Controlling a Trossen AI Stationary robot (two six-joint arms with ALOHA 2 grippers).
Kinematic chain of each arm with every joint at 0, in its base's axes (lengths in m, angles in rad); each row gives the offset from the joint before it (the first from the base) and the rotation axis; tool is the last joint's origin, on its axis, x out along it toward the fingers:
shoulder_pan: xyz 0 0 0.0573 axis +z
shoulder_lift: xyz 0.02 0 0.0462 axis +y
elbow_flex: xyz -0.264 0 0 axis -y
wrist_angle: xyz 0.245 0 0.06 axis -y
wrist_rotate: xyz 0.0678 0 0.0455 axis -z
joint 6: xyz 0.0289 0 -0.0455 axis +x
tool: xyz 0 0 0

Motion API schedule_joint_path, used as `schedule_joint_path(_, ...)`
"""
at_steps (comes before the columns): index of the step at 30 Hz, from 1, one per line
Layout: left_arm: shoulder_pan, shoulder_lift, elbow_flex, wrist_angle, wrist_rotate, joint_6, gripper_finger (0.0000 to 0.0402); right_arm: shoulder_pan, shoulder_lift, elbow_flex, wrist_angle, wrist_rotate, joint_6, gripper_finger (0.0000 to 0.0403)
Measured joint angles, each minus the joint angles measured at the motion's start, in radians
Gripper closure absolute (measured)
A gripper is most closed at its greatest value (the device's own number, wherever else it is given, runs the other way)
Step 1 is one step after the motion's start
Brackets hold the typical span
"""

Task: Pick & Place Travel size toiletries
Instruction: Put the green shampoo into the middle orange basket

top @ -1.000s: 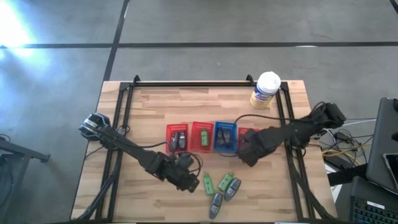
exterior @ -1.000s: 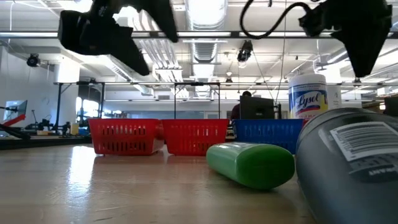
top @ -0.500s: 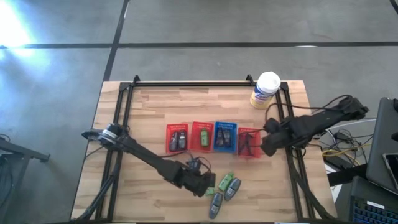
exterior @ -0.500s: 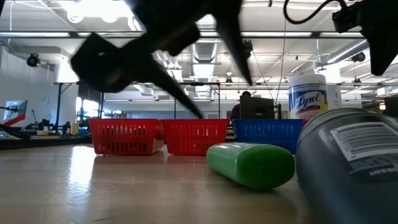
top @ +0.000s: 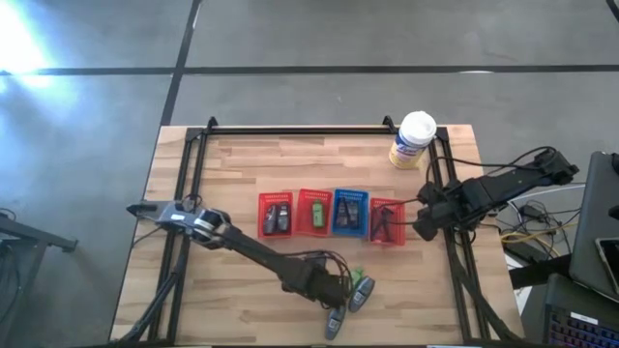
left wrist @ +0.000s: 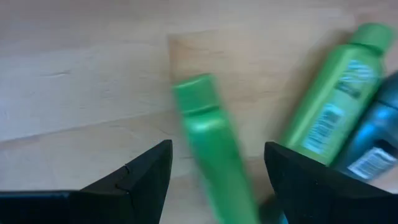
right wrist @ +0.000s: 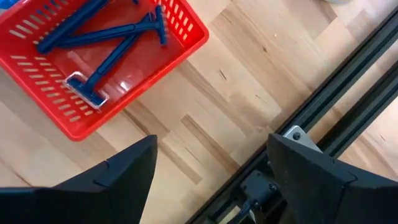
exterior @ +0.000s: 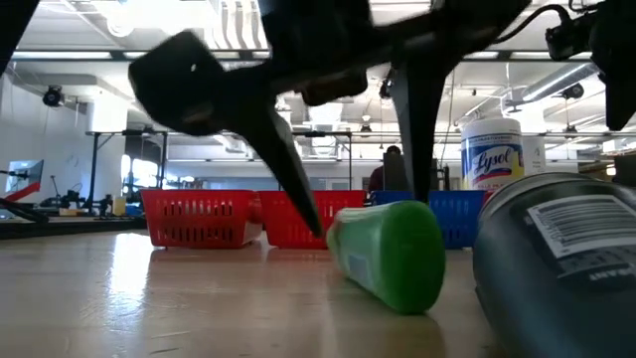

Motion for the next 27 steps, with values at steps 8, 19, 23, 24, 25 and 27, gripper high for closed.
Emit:
schedule_joint_path(8, 0.010, 0.026, -0.015, -0.035, 0.091, 0.028, 0.0142, 0.000, 0.001, 0.000, 0.029, 0.001, -0.008, 0.0088)
schedule_joint_path(19, 0.004, 0.024, -0.039, -0.019, 0.138, 0.122, 0.0163, 0.000, 0.002, 0.011, 0.034, 0.024, -0.007, 0.0079)
schedule_joint_path(23, 0.005, 0.024, -0.040, -0.035, 0.149, 0.159, 0.0213, 0.000, 0.002, 0.010, 0.037, 0.025, -0.005, 0.0091)
schedule_joint_path(24, 0.005, 0.024, -0.040, -0.035, 0.150, 0.173, 0.0226, 0.000, 0.002, 0.010, 0.038, 0.025, -0.004, 0.0094)
schedule_joint_path(25, 0.006, 0.023, -0.040, -0.035, 0.151, 0.186, 0.0239, 0.000, 0.002, 0.010, 0.038, 0.025, -0.004, 0.0098)
schedule_joint_path(27, 0.009, 0.019, -0.040, -0.037, 0.151, 0.206, 0.0260, 0.000, 0.002, 0.010, 0.038, 0.026, 0.002, 0.0105)
